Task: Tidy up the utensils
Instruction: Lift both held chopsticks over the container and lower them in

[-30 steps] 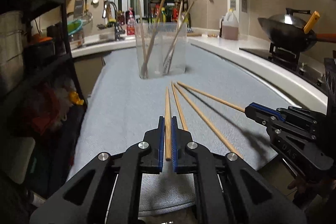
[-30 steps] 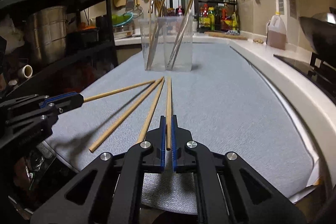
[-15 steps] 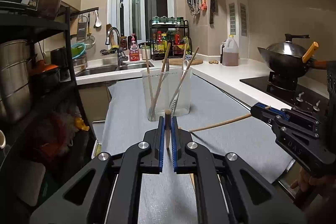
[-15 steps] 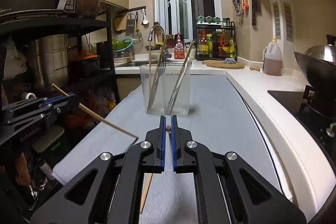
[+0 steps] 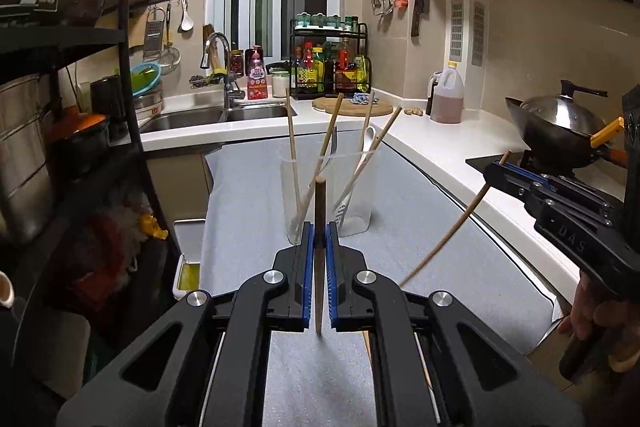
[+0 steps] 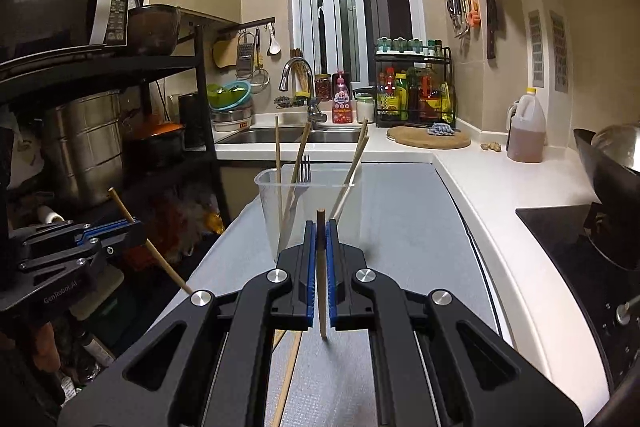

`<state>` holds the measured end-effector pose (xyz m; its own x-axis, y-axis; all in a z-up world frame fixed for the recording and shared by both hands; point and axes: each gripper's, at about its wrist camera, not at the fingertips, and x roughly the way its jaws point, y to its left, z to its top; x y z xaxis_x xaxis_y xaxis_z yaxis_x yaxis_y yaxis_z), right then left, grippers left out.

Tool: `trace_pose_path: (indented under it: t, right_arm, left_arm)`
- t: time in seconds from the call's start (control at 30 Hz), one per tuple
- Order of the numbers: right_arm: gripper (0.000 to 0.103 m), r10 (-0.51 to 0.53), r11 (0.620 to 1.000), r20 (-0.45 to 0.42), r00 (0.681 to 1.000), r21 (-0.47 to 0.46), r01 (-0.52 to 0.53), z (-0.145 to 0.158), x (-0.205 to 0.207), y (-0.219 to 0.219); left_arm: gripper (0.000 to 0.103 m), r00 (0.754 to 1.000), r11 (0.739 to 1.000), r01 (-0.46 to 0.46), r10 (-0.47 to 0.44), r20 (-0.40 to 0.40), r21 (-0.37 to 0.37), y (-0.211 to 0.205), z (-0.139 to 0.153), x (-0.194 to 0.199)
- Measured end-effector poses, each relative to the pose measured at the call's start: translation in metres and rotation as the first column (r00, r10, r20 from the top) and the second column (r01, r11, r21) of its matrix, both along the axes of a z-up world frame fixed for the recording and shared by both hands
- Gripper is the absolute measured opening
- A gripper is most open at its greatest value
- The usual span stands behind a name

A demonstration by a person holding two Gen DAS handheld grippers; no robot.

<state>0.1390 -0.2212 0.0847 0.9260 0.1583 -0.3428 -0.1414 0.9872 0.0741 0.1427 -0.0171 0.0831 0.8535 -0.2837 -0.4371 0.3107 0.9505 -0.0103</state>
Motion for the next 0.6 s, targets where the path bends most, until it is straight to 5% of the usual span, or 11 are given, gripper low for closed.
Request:
trace_pose_path:
  t: [0.6]
  right_arm:
    - [0.005,0.027,0.999,0.131,0.991,0.017,-0.029,0.106,0.049,-0.002]
  left_arm:
    - [0.006,0.993,1.0,0.028,-0.026,0.113,-0.01,-0.002,0.101,0.049]
